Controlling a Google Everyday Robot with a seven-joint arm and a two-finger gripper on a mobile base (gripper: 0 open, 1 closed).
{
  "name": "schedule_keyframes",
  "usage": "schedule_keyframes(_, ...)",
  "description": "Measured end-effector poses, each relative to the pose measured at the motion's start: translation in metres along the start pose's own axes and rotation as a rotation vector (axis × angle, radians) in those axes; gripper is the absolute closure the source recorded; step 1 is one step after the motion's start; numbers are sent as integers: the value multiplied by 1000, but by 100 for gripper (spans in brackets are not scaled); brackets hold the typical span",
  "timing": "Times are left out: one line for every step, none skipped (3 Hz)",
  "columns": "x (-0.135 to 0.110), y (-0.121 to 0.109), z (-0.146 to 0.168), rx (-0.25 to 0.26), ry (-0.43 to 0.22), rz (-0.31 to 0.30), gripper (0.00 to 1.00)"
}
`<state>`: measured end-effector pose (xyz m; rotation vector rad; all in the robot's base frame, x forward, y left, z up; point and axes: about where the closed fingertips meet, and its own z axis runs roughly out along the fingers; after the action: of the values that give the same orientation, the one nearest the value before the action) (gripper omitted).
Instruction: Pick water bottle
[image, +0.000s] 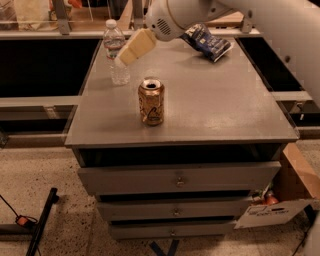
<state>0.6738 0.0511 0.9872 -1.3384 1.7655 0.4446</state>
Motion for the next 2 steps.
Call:
schedule_keyframes(-9, -9, 36, -2, -24, 72, 0)
schedule_keyframes(-9, -17, 75, -14, -47, 132, 0)
